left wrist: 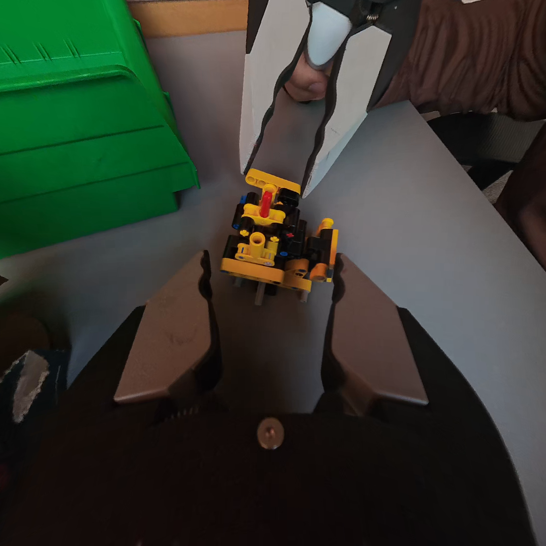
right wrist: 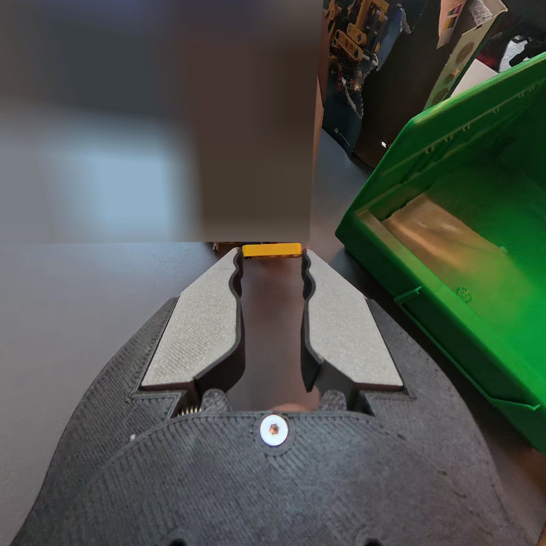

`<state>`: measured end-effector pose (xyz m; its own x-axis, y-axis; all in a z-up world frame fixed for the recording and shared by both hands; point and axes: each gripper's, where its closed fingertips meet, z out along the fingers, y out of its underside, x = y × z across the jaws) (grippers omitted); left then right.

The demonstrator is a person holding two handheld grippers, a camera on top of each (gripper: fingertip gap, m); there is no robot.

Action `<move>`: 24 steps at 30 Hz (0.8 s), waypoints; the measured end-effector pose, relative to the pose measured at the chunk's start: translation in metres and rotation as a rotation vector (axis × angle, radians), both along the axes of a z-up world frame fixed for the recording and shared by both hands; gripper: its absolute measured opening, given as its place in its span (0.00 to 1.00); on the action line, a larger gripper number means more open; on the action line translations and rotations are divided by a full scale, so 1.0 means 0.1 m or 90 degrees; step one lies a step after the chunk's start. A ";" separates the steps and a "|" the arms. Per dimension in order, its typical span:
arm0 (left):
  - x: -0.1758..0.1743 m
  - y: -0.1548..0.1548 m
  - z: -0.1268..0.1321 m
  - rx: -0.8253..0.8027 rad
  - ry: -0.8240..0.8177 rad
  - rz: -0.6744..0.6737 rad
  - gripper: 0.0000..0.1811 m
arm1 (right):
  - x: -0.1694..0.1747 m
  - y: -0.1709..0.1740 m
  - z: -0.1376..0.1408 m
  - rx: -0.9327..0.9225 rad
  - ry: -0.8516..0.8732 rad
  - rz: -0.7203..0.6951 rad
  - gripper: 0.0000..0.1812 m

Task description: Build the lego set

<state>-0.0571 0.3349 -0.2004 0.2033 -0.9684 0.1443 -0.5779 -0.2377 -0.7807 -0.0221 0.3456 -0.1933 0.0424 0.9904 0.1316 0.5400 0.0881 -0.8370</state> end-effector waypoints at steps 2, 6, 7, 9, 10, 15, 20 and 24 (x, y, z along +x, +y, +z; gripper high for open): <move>0.02 0.00 0.01 0.007 -0.007 -0.004 0.44 | 0.00 0.00 -0.01 -0.001 -0.003 0.000 0.20; 0.05 -0.02 -0.03 0.008 0.001 -0.014 0.43 | -0.01 0.01 0.00 0.000 -0.001 -0.001 0.20; 0.05 -0.02 -0.04 0.011 0.001 -0.014 0.43 | -0.01 0.01 0.00 -0.002 -0.002 -0.001 0.20; 0.05 -0.02 -0.04 0.010 0.001 -0.013 0.43 | -0.01 0.01 0.00 -0.004 -0.002 -0.001 0.20; 0.05 -0.02 -0.04 0.010 0.000 -0.012 0.43 | -0.01 0.01 0.00 -0.004 -0.002 -0.001 0.20; 0.05 -0.01 -0.03 0.013 -0.001 -0.010 0.43 | -0.01 0.02 -0.01 -0.007 -0.002 -0.004 0.20; 0.05 -0.01 -0.03 0.012 -0.001 -0.011 0.42 | -0.01 0.03 -0.03 -0.001 -0.012 -0.006 0.20; 0.05 -0.02 -0.03 0.016 0.009 -0.011 0.42 | -0.01 0.04 -0.03 -0.002 -0.011 -0.004 0.20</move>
